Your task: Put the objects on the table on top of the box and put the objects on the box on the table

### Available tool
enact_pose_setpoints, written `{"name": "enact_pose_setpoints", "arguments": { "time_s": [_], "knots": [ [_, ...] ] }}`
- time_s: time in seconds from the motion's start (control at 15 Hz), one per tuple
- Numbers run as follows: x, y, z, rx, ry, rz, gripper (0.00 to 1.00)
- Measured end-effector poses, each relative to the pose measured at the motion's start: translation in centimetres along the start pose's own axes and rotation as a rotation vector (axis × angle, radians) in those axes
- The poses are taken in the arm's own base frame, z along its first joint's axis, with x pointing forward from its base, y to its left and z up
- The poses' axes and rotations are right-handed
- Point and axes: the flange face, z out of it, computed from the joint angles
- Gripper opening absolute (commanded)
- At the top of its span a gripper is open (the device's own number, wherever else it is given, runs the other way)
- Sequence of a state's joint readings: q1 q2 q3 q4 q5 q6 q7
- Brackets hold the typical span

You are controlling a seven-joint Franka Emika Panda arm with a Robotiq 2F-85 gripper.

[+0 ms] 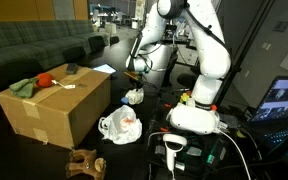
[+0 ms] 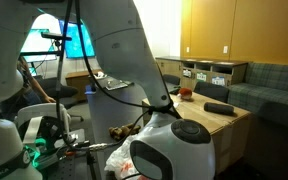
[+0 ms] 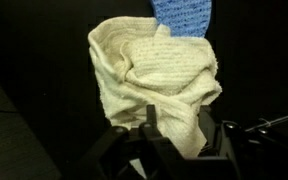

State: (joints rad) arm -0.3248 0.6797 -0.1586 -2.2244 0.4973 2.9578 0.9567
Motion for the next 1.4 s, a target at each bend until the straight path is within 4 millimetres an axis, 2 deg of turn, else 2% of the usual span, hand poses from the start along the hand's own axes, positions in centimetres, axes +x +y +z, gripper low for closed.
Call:
{"name": "enact_pose_setpoints", "arguments": {
  "time_s": [0.2,0.33,0.47,0.73,1.0,1.2,1.4],
  "knots": [
    [-0.8,-0.4,-0.5,0.01,-0.004,-0.016,1.0],
    [-1.8,-0.5,-1.3,0.017,-0.015,-0.034,1.0],
    [-3.6,-0.4,-2.5,0.021,-0.042,-0.071,1.0],
    [-9.5,0.0,-4.6,0.006,-0.137,-0.162,1.0],
    [-14.6,0.7,-5.0,-0.035,-0.24,-0.22,1.0],
    [-16.4,1.3,-4.5,-0.083,-0.29,-0.239,1.0],
    [-16.5,1.9,-3.7,-0.13,-0.321,-0.232,1.0]
  ]
}}
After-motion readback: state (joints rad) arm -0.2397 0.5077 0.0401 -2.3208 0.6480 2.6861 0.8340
